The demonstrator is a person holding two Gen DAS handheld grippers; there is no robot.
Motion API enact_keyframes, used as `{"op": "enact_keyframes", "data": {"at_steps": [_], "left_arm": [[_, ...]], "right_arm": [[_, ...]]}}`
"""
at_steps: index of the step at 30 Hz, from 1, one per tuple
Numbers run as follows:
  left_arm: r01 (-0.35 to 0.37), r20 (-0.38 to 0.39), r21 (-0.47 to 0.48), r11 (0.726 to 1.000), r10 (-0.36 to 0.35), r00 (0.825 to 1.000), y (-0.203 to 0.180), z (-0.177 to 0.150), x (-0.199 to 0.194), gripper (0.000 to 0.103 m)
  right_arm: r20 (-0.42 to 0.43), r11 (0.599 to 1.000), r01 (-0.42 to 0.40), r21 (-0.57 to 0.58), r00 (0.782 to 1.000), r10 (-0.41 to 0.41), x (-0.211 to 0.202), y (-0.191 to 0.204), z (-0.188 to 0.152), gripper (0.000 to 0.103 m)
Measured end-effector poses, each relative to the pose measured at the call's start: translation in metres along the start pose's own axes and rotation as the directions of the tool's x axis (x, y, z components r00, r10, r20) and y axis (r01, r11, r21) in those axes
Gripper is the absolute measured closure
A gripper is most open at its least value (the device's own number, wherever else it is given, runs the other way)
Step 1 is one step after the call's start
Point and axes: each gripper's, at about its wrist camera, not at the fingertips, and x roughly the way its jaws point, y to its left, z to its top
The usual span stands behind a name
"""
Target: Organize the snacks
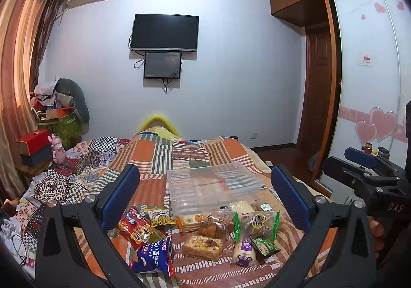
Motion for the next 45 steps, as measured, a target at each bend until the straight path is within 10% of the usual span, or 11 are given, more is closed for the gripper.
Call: {"op": "enact_keyframes", "data": {"at_steps": [28,45], "left_arm": [[0.003,-0.023,0.007,1.000,-0.003,1.000,0.012,-0.004,0.006,0.008],[-0.061,-0.295,0.087,0.994,0.084,0.952,0.096,-0.048,0.073,0.029]], "right_arm": [[-0.009,1.000,-0.007,-0.005,1.000,0.007,0.006,-0.002,-0.006,0.004],[-0.226,1.000,-0.011,-0.002,0.974,0.010,0.054,-0.019,-0.040,0.033]]}}
